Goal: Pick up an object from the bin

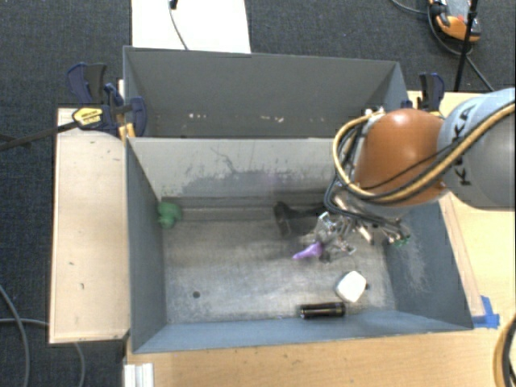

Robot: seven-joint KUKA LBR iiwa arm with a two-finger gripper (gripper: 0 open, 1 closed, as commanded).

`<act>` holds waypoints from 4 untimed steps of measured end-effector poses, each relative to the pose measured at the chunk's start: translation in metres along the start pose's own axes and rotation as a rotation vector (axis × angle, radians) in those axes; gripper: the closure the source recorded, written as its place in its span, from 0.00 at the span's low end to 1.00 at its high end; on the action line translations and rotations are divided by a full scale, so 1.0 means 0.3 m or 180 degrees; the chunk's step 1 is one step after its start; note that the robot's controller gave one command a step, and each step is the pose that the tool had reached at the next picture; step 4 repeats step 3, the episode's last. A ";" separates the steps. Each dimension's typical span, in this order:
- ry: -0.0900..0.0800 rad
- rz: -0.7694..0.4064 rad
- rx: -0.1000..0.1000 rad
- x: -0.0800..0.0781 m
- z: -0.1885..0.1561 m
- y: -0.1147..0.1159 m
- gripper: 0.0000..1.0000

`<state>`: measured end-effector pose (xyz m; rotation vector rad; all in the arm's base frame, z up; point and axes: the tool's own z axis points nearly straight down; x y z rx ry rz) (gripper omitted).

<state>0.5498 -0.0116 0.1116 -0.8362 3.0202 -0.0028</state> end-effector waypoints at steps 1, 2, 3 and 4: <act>0.0013 -0.0009 -0.0011 -0.068 -0.293 0.052 1.00; 0.0014 -0.0002 -0.0012 -0.067 -0.293 0.053 1.00; 0.0010 -0.0070 -0.0009 -0.089 -0.343 0.053 1.00; 0.0010 -0.0070 -0.0009 -0.089 -0.343 0.053 1.00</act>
Offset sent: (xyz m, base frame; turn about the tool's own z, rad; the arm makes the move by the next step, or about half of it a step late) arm 0.0000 0.0000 0.0000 0.0000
